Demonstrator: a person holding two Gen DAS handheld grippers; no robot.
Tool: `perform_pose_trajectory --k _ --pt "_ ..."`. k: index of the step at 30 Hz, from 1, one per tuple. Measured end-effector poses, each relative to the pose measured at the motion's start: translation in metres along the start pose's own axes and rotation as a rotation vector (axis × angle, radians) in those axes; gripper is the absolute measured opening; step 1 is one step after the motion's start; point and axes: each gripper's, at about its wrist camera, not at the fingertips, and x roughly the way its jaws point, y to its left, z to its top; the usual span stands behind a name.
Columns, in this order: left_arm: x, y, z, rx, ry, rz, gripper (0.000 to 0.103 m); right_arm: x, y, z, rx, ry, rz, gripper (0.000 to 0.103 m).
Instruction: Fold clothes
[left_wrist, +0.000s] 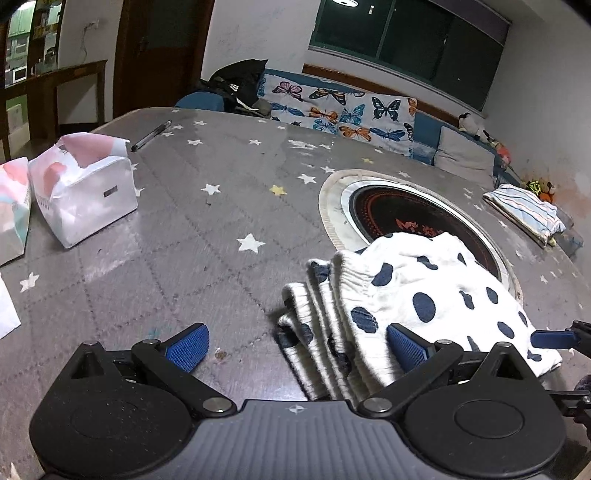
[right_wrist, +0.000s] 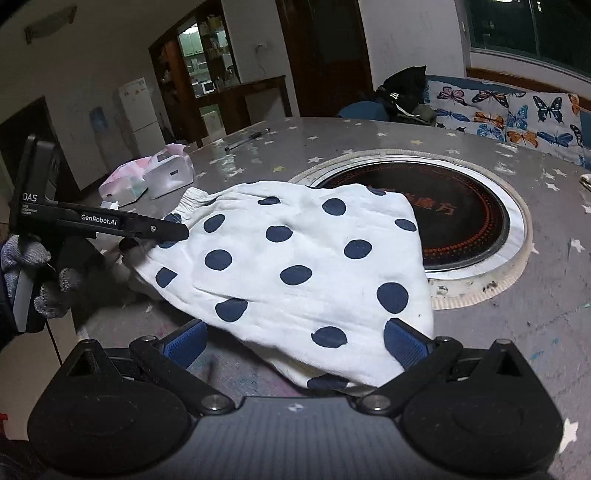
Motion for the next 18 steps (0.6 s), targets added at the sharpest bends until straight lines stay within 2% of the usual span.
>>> perform_pose_trajectory --k 4,9,18 --pt "-0.001 -0.003 0.005 0.004 -0.013 -0.004 0.103 -0.006 0.008 0.010 -0.040 -0.029 0.003 0.103" --pt "0.003 -0.005 0.017 -0.003 -0.027 -0.001 0.103 0.005 0.009 0.027 -0.051 -0.042 0.007 0.103" --pt "0.031 -0.020 0.038 0.067 -0.002 0.020 0.103 0.026 0.012 0.033 -0.037 -0.028 0.041 0.103"
